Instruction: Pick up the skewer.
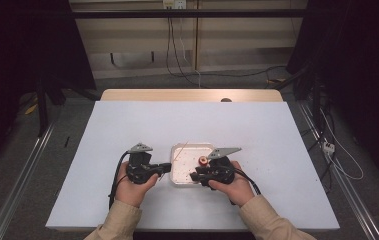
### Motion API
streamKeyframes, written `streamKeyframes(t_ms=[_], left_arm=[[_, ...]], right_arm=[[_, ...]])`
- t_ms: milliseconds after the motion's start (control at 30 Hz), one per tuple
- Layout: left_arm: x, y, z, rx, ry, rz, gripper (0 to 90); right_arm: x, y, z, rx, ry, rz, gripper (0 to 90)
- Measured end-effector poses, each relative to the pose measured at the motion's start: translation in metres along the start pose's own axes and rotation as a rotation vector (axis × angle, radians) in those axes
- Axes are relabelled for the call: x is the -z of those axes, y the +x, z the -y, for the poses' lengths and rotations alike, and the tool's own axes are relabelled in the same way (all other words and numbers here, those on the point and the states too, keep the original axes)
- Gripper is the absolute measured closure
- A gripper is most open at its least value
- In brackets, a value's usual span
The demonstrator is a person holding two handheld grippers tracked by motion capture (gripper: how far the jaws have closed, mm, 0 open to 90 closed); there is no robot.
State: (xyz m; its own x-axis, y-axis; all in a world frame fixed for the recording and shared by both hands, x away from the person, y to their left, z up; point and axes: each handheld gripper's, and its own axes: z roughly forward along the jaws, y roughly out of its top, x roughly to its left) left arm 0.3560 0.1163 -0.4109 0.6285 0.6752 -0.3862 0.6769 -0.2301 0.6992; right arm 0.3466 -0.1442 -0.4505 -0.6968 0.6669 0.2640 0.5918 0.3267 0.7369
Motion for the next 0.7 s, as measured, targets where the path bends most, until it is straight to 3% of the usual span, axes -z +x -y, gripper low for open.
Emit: streamKeyframes(t_ms=[100,700], left_arm=[[0.0,-0.001,0.0,0.0,-0.005,-0.004,89.1],[0.0,-0.002,0.0,0.001,-0.003,-0.004,89.1]], right_arm=[[-0.001,0.0,-0.001,-0.009,0.015,-0.002,72.1],[0.017,-0.013,0.011,-0.072,0.019,0.035,73.9]])
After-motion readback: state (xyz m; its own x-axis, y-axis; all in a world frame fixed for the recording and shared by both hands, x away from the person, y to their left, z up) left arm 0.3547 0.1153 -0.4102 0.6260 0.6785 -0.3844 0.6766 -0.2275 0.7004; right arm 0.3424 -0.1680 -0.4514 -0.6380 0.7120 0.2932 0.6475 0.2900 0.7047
